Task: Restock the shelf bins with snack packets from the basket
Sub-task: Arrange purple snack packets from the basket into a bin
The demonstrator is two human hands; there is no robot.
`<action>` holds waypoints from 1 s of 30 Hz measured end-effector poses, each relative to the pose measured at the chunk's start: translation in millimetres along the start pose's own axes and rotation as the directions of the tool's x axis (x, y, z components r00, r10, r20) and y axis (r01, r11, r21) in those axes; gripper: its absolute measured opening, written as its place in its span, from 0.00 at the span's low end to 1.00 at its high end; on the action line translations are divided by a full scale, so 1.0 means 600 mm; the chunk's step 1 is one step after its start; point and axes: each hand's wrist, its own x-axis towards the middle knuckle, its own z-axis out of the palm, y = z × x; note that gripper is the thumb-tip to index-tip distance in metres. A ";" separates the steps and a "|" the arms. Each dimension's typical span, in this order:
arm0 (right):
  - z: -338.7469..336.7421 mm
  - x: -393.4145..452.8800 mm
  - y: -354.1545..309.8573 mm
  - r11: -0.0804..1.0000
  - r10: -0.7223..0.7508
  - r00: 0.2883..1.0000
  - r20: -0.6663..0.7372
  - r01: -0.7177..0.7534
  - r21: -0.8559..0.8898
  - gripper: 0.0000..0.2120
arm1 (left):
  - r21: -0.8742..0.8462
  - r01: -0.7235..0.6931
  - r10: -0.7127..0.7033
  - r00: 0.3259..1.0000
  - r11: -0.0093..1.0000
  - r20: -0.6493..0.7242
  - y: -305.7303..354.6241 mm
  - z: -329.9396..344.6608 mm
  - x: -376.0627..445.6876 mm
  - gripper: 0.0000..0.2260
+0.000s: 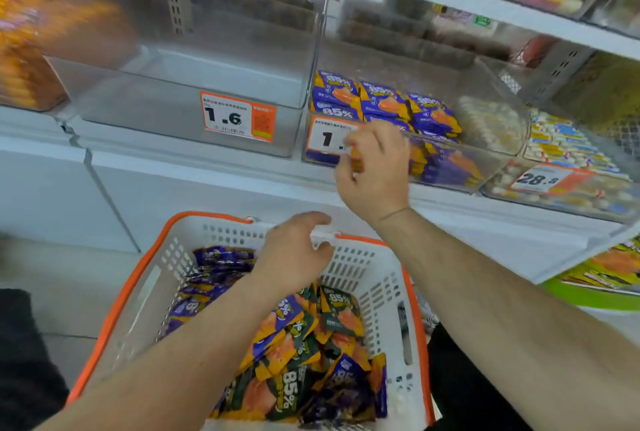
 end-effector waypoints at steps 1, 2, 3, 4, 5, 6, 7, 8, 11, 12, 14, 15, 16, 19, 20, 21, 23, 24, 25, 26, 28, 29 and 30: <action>0.008 -0.033 -0.011 0.996 0.067 0.994 0.088 -0.071 0.045 0.06 | -0.018 0.076 -0.075 0.995 0.997 0.069 -0.016 0.012 -0.015 0.18; 0.018 -0.070 -0.015 0.978 0.186 0.958 0.218 -0.202 0.054 0.05 | -0.013 0.127 -0.124 0.984 0.992 0.127 -0.031 0.024 -0.028 0.17; 0.025 -0.104 -0.015 0.937 0.318 0.868 0.382 -0.350 0.014 0.05 | -0.002 0.161 -0.158 0.972 0.987 0.174 -0.045 0.035 -0.040 0.16; 0.029 -0.135 -0.014 0.878 0.428 0.713 0.556 -0.473 -0.070 0.04 | 0.005 0.186 -0.183 0.960 0.982 0.211 -0.057 0.046 -0.052 0.14; 0.034 -0.172 -0.010 0.829 0.484 0.519 0.704 -0.529 -0.180 0.04 | 0.007 0.213 -0.209 0.947 0.977 0.243 -0.067 0.056 -0.063 0.13; 0.035 -0.205 -0.010 0.804 0.481 0.314 0.819 -0.530 -0.269 0.05 | 0.007 0.236 -0.229 0.935 0.972 0.269 -0.075 0.064 -0.074 0.13; 0.035 -0.242 -0.010 0.802 0.448 0.125 0.885 -0.494 -0.336 0.08 | 0.009 0.256 -0.247 0.923 0.967 0.293 -0.083 0.071 -0.084 0.13; 0.031 -0.272 -0.014 0.811 0.412 -0.048 0.910 -0.435 -0.391 0.12 | 0.016 0.266 -0.258 0.915 0.964 0.311 -0.088 0.076 -0.092 0.12; 0.020 -0.347 -0.016 0.803 0.426 -0.365 0.828 -0.268 -0.532 0.06 | 0.072 0.288 -0.295 0.894 0.955 0.337 -0.104 0.084 -0.105 0.11; 0.020 -0.369 -0.013 0.800 0.439 -0.397 0.806 -0.236 -0.552 0.08 | 0.084 0.295 -0.306 0.889 0.952 0.340 -0.109 0.085 -0.107 0.11; 0.018 -0.401 -0.014 0.826 0.418 -0.415 0.808 -0.197 -0.528 0.11 | 0.088 0.326 -0.335 0.878 0.941 0.342 -0.113 0.085 -0.110 0.12; 0.016 -0.413 -0.016 0.867 0.381 -0.398 0.835 -0.159 -0.472 0.10 | 0.084 0.340 -0.347 0.873 0.937 0.341 -0.114 0.083 -0.111 0.12; 0.018 -0.428 -0.014 0.904 0.349 -0.372 0.860 -0.107 -0.413 0.14 | 0.079 0.347 -0.353 0.873 0.934 0.335 -0.115 0.082 -0.111 0.12; 0.012 -0.426 -0.025 0.875 0.387 -0.345 0.855 -0.154 -0.458 0.14 | 0.088 0.357 -0.366 0.872 0.930 0.327 -0.119 0.076 -0.112 0.12; 0.010 -0.419 -0.025 0.874 0.391 -0.346 0.853 -0.150 -0.462 0.12 | 0.104 0.355 -0.369 0.869 0.929 0.330 -0.122 0.075 -0.113 0.12; 0.009 -0.411 -0.024 0.875 0.392 -0.367 0.844 -0.134 -0.465 0.09 | 0.119 0.356 -0.375 0.864 0.927 0.336 -0.124 0.074 -0.114 0.12; 0.008 -0.394 -0.021 0.891 0.387 -0.368 0.846 -0.088 -0.446 0.05 | 0.141 0.356 -0.383 0.857 0.924 0.346 -0.127 0.073 -0.115 0.13; 0.003 -0.379 -0.024 0.902 0.386 -0.340 0.858 -0.056 -0.428 0.06 | 0.150 0.355 -0.386 0.852 0.923 0.354 -0.127 0.075 -0.114 0.13; -0.001 -0.366 -0.026 0.908 0.389 -0.313 0.867 -0.030 -0.418 0.08 | 0.159 0.355 -0.389 0.845 0.921 0.367 -0.126 0.076 -0.115 0.13; -0.003 -0.355 -0.027 0.914 0.388 -0.288 0.876 -0.003 -0.406 0.09 | 0.167 0.350 -0.388 0.840 0.922 0.380 -0.126 0.079 -0.114 0.14; -0.001 -0.331 -0.027 0.928 0.365 -0.246 0.898 0.018 -0.372 0.10 | 0.188 0.330 -0.379 0.835 0.925 0.400 -0.126 0.080 -0.113 0.16; 0.002 -0.314 -0.028 0.935 0.349 -0.223 0.910 0.016 -0.355 0.09 | 0.200 0.320 -0.376 0.831 0.926 0.410 -0.125 0.079 -0.112 0.18; 0.004 -0.294 -0.031 0.940 0.334 -0.202 0.921 0.003 -0.340 0.09 | 0.199 0.308 -0.365 0.831 0.930 0.420 -0.128 0.079 -0.109 0.21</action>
